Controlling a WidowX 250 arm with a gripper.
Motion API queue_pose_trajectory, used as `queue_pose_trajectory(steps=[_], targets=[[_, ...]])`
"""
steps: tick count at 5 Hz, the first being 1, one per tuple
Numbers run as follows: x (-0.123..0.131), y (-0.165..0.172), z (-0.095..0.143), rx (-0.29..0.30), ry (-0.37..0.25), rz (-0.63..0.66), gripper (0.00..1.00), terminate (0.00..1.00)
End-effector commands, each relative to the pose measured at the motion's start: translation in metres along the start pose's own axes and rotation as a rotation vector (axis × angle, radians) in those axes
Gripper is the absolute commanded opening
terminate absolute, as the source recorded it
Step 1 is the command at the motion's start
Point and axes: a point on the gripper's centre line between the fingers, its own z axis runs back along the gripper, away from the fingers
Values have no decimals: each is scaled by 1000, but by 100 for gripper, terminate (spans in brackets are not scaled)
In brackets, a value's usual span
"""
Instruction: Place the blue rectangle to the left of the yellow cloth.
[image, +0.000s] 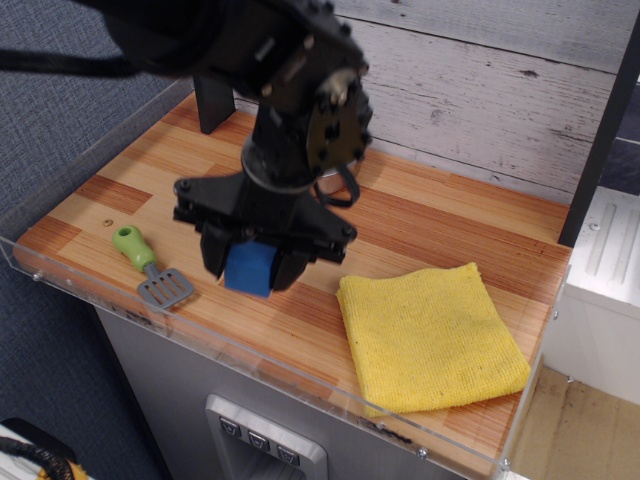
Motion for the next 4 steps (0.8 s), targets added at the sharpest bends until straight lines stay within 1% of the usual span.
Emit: queue_pose_trajectory(steps=[1, 2, 3, 4], targets=[[-1, -2, -12, -2, 22, -14, 0, 0], [5, -5, -27, -11, 63, -27, 0, 0], [9, -6, -36, -15, 97, -29, 0, 0], [10, -6, -37, -13, 121, -23, 100, 0]])
